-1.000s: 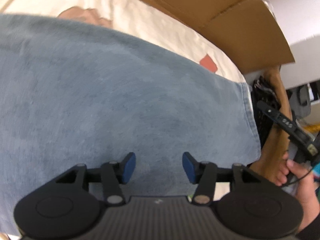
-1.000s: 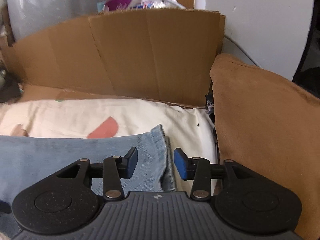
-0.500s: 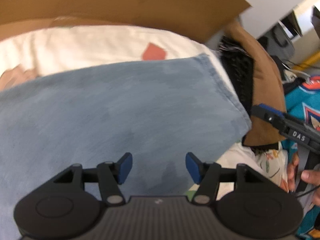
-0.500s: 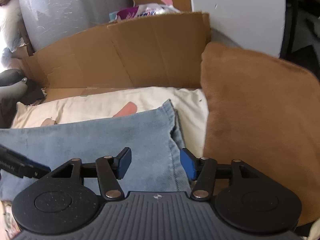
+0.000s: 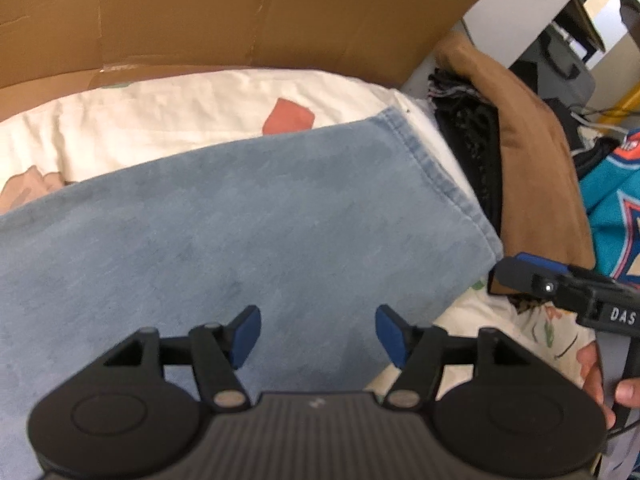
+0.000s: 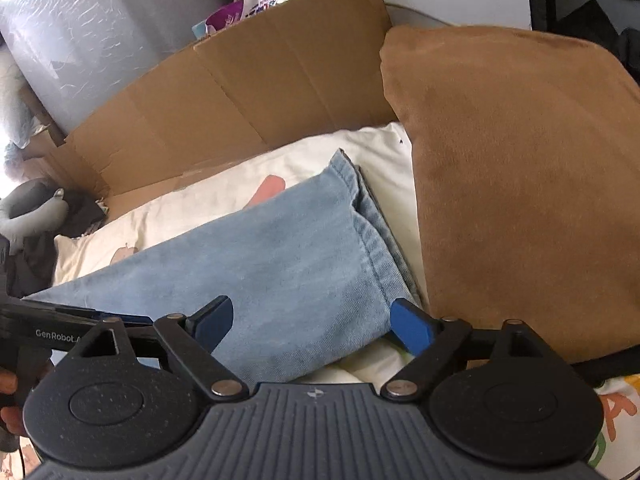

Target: Fold clothes

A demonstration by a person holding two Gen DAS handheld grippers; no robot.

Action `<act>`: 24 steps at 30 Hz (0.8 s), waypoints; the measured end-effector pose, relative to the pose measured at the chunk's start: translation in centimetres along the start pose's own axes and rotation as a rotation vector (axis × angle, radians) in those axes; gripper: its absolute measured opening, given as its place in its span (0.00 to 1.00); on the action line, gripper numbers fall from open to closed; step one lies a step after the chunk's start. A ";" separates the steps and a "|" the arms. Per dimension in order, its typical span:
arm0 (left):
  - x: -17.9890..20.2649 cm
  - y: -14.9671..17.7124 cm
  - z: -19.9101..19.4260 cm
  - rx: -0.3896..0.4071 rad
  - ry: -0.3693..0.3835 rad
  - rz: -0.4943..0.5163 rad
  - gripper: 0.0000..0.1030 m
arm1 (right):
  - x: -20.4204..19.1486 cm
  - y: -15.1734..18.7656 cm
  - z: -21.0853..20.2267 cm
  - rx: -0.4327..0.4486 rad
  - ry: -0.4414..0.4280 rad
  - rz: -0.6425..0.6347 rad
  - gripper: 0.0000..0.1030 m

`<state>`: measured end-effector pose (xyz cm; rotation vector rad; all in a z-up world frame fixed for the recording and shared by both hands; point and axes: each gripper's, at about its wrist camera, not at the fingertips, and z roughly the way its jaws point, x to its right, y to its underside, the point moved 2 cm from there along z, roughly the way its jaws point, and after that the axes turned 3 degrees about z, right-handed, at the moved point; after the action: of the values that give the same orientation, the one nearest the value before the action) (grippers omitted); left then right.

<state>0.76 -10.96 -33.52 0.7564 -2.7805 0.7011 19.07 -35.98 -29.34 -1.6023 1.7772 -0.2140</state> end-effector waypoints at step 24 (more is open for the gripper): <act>1.4 1.2 0.5 0.001 0.063 0.096 0.66 | 3.4 1.6 4.3 -0.109 -0.056 0.276 0.57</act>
<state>-1.07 -10.93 -33.99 0.5937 -2.7750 0.7305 20.49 -37.29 -34.76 -1.4013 1.9700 0.0580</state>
